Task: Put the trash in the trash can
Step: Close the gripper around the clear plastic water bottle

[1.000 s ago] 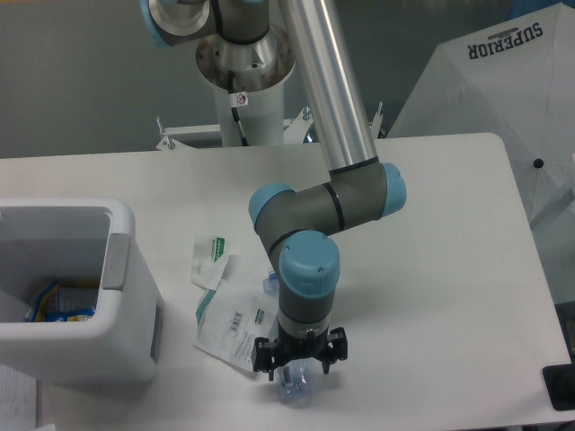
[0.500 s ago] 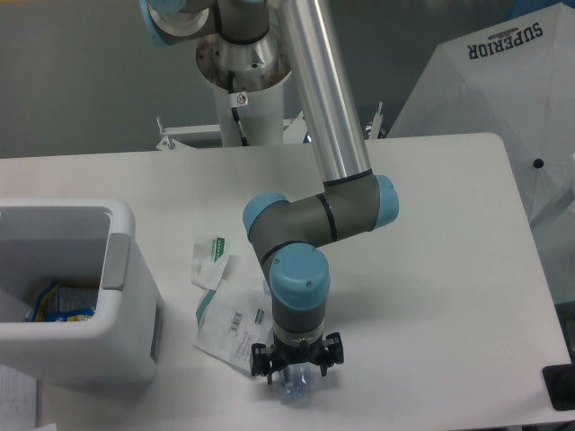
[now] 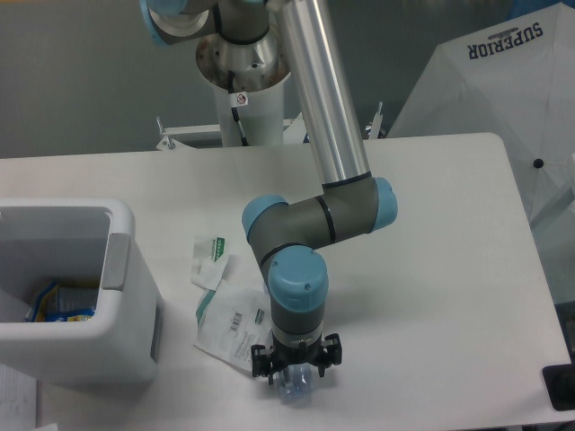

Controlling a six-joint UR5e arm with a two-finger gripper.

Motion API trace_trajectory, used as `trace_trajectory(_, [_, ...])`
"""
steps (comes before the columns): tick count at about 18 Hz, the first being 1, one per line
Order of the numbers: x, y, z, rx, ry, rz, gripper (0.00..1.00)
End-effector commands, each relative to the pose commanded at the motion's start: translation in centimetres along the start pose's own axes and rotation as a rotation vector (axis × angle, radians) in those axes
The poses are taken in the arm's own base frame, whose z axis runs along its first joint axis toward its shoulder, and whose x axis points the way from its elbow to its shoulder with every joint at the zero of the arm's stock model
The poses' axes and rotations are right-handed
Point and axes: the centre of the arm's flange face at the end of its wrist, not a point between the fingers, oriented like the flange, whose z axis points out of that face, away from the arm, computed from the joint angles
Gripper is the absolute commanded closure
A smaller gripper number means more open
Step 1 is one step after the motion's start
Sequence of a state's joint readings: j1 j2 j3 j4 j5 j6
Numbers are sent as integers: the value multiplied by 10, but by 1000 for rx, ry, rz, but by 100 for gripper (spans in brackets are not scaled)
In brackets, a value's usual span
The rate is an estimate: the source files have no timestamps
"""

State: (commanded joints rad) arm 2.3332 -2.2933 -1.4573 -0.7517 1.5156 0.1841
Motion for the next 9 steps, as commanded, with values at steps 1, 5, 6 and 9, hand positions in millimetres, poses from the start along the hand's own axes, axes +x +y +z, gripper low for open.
trace_trajectory(1, [0, 0, 0, 0, 0, 0, 8])
trace_trajectory(5, [1, 1, 3, -5, 0, 1, 12])
trace_trajectory(6, [1, 1, 1, -2, -1, 1, 14])
trace_trajectory(9, [2, 0, 0, 0, -1, 1, 19])
